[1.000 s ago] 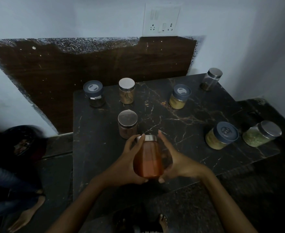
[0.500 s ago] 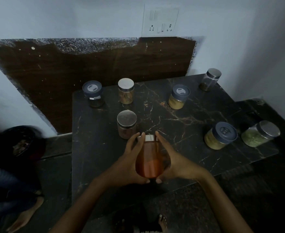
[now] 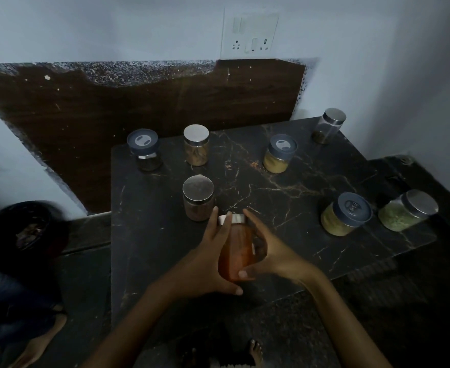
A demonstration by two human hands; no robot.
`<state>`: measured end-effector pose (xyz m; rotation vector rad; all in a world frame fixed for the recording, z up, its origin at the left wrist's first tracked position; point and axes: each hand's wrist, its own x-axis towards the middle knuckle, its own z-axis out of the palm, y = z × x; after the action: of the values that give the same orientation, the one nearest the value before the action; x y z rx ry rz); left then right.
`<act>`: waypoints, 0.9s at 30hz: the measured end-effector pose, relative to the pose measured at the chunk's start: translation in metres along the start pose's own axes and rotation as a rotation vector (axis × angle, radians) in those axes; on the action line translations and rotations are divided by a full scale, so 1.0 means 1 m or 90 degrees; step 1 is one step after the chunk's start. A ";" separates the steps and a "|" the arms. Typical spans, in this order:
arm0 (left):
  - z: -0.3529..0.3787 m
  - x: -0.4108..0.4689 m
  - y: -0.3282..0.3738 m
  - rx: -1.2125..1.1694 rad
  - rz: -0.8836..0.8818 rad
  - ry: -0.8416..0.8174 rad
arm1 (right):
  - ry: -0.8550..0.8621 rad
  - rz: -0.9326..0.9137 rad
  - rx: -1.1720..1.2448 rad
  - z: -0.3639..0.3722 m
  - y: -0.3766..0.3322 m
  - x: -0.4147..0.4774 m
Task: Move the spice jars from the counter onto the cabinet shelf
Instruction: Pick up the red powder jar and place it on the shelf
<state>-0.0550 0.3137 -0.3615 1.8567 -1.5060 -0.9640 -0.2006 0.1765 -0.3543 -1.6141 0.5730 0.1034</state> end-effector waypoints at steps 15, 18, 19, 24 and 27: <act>-0.007 -0.001 -0.007 -0.116 -0.019 -0.046 | -0.056 0.006 0.039 -0.010 -0.002 -0.012; -0.003 0.002 -0.005 -0.076 -0.066 -0.071 | -0.024 -0.001 0.012 -0.004 -0.003 -0.010; -0.001 0.004 -0.003 -0.092 -0.069 -0.057 | -0.012 -0.005 0.006 -0.002 -0.003 -0.009; -0.002 0.007 -0.003 -0.216 -0.037 -0.021 | 0.020 -0.035 -0.028 0.000 -0.013 -0.009; -0.011 0.003 -0.006 -0.278 -0.011 -0.032 | 0.009 -0.035 -0.019 -0.009 -0.019 -0.016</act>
<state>-0.0423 0.3115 -0.3604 1.5422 -1.1879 -1.2419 -0.2088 0.1725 -0.3296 -1.6588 0.5399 0.0606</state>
